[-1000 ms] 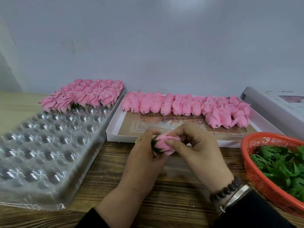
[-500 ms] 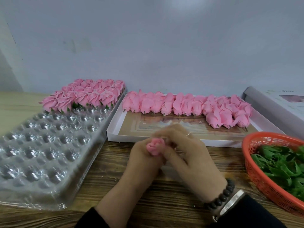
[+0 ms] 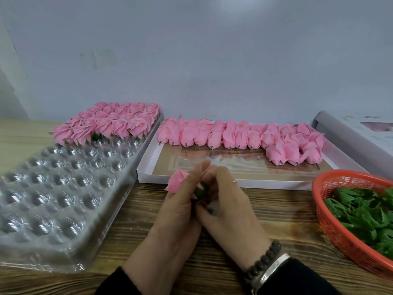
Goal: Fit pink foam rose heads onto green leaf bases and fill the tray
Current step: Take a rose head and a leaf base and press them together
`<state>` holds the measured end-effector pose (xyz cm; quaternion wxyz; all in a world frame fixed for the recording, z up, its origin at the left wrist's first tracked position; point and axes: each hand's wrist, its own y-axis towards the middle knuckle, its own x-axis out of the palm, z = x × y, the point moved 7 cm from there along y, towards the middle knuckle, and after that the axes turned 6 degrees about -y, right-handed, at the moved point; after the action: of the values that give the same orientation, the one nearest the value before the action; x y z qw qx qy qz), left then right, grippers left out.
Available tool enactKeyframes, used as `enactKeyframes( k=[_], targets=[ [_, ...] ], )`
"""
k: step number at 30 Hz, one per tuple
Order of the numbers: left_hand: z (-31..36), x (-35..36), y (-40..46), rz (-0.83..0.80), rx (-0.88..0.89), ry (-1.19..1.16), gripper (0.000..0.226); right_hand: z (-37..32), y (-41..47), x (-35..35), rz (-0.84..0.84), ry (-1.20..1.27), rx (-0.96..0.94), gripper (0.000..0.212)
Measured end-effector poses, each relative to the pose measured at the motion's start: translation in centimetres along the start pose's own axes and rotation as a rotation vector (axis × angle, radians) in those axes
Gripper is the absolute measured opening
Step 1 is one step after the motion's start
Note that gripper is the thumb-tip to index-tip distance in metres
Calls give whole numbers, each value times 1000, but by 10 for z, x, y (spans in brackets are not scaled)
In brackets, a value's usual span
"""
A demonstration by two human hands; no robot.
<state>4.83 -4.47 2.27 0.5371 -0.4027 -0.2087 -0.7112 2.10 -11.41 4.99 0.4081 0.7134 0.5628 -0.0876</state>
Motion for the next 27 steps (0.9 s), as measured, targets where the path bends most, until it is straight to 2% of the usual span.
enactKeyframes(
  k=[4,7,9,12,15,19,21,22,24,27],
  targets=[
    [-3,3,0,-56,-41,27,23,5,0,-3,-12,78,94,30],
    [-1,4,-1,-86,-76,11,31,11,1,1,-102,372,188,25],
    [0,4,-1,-102,-88,0,34,13,1,3,-153,471,225,18],
    [1,2,1,-76,-51,17,22,15,1,6,-150,460,239,23],
    [2,1,-1,-52,-12,51,23,15,0,8,-142,343,221,37],
    [2,2,0,-118,-9,128,19,14,0,4,-105,288,195,25],
    [0,0,2,-129,-48,124,36,12,1,3,-125,392,196,19],
    [0,-1,2,-123,-45,160,36,12,2,3,-148,444,205,20],
    [1,0,2,-104,-17,229,28,11,2,3,-204,508,218,20],
    [6,2,2,-92,65,248,16,9,2,4,-215,465,188,22]
  ],
)
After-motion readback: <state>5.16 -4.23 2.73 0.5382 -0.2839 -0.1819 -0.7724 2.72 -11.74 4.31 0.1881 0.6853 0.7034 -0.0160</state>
